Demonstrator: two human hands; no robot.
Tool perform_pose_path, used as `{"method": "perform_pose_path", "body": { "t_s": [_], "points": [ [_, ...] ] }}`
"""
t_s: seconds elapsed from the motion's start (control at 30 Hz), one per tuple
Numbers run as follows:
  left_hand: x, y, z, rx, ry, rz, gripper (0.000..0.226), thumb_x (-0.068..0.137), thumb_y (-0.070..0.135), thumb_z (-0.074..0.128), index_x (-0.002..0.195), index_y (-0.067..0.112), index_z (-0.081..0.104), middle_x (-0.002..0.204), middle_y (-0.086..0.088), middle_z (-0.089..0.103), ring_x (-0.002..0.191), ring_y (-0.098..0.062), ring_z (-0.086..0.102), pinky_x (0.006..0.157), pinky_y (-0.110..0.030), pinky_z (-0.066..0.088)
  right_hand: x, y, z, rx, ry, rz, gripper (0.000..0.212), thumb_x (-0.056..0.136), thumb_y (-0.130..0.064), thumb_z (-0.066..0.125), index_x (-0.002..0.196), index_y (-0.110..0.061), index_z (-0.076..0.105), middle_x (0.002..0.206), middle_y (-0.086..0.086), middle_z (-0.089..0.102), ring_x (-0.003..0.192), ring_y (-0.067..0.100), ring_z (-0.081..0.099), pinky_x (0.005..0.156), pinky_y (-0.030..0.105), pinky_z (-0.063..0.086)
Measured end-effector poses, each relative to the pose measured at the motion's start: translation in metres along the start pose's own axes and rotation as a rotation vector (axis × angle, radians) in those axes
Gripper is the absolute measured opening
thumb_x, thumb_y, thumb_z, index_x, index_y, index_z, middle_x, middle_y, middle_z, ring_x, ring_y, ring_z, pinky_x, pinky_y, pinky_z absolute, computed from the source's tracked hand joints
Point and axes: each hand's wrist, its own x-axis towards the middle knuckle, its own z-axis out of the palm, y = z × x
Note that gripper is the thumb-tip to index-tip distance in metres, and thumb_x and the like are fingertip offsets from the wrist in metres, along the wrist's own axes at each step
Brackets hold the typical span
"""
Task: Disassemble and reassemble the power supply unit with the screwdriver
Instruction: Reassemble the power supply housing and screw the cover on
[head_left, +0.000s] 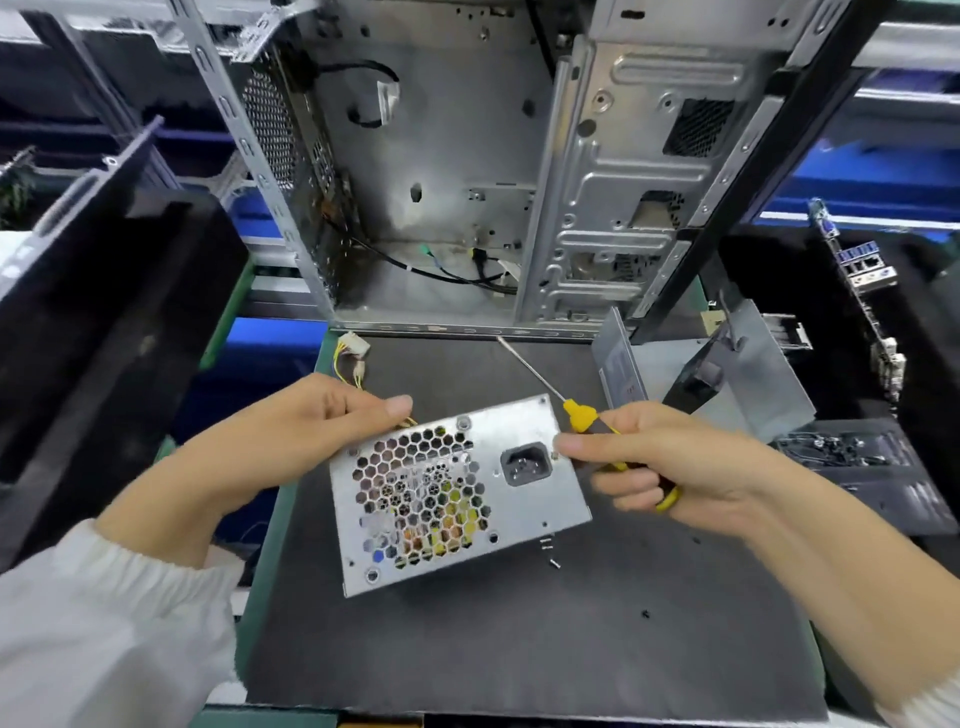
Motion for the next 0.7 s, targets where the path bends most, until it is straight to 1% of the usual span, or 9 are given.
{"method": "perform_pose_path", "body": {
  "t_s": [0.07,0.13,0.23,0.3,0.37,0.47,0.53,0.6,0.7],
  "points": [
    [0.003,0.009,0.000,0.062,-0.044,-0.016,0.050,0.088,0.059,0.053,0.083,0.016,0.079,0.085,-0.008,0.077,0.075,-0.014,0.073,0.066,-0.010,0.050,-0.002,0.002,-0.001,-0.006,-0.048,0.009,0.029,0.081,-0.022,0.068,0.055,-0.022,0.056,0.058,-0.008,0.031,0.040,0.003,0.023,0.036,0.013,0.022],
    [0.009,0.014,0.000,0.138,-0.027,0.004,0.062,0.087,0.065,0.056,0.083,0.006,0.074,0.081,-0.013,0.074,0.071,-0.019,0.069,0.067,-0.018,0.050,-0.003,0.004,-0.001,0.007,-0.070,0.005,0.031,0.083,-0.022,0.066,0.053,-0.024,0.059,0.062,-0.006,0.033,0.040,0.003,0.023,0.036,0.013,0.021],
    [0.017,0.025,0.007,0.213,-0.023,0.109,0.044,0.087,0.059,0.060,0.085,0.018,0.073,0.082,-0.007,0.073,0.072,-0.020,0.068,0.070,-0.029,0.052,-0.006,0.006,0.001,0.005,-0.087,-0.021,0.022,0.086,-0.020,0.063,0.064,-0.019,0.061,0.054,-0.011,0.035,0.039,0.002,0.023,0.036,0.013,0.021],
    [0.022,0.031,0.013,0.232,-0.100,0.147,0.036,0.088,0.056,0.062,0.096,0.023,0.074,0.093,-0.004,0.074,0.085,-0.024,0.070,0.080,-0.038,0.055,-0.007,0.009,0.002,-0.009,-0.083,-0.044,0.023,0.087,-0.019,0.061,0.064,-0.020,0.057,0.049,-0.013,0.032,0.039,0.002,0.023,0.037,0.013,0.020],
    [0.025,0.035,0.019,0.179,-0.177,0.137,0.029,0.090,0.047,0.065,0.103,0.023,0.074,0.100,-0.003,0.075,0.093,-0.025,0.070,0.087,-0.035,0.056,-0.009,0.012,0.002,-0.011,-0.081,-0.055,0.028,0.086,-0.020,0.062,0.059,-0.021,0.053,0.047,-0.014,0.032,0.038,0.002,0.024,0.038,0.014,0.021],
    [0.029,0.040,0.026,0.103,-0.272,0.115,0.023,0.092,0.030,0.064,0.108,0.018,0.074,0.103,-0.004,0.075,0.096,-0.021,0.072,0.084,-0.024,0.055,-0.012,0.017,0.002,-0.006,-0.085,-0.060,0.028,0.085,-0.020,0.063,0.065,-0.016,0.045,0.046,-0.015,0.034,0.037,0.001,0.024,0.038,0.013,0.022],
    [0.035,0.043,0.032,0.062,-0.332,0.062,0.023,0.090,0.025,0.066,0.108,0.013,0.074,0.103,-0.010,0.075,0.094,-0.025,0.072,0.084,-0.028,0.057,-0.013,0.020,0.002,-0.011,-0.081,-0.073,0.030,0.085,-0.022,0.064,0.063,-0.017,0.044,0.046,-0.014,0.033,0.037,0.002,0.024,0.039,0.013,0.023],
    [0.044,0.049,0.038,0.017,-0.386,-0.044,0.025,0.087,0.022,0.069,0.107,0.008,0.074,0.101,-0.015,0.074,0.085,-0.022,0.072,0.075,-0.027,0.059,-0.015,0.021,0.003,-0.033,-0.067,-0.093,0.029,0.085,-0.024,0.064,0.064,-0.017,0.045,0.047,-0.014,0.034,0.038,0.003,0.024,0.039,0.014,0.023],
    [0.058,0.060,0.045,-0.012,-0.445,-0.230,0.030,0.082,0.022,0.070,0.105,0.002,0.073,0.100,-0.019,0.073,0.077,-0.022,0.071,0.070,-0.030,0.058,-0.021,0.014,0.006,-0.184,0.009,-0.111,0.025,0.087,-0.033,0.061,0.071,-0.013,0.059,0.057,-0.007,0.052,0.042,0.007,0.028,0.041,0.015,0.026]
  ]
}}
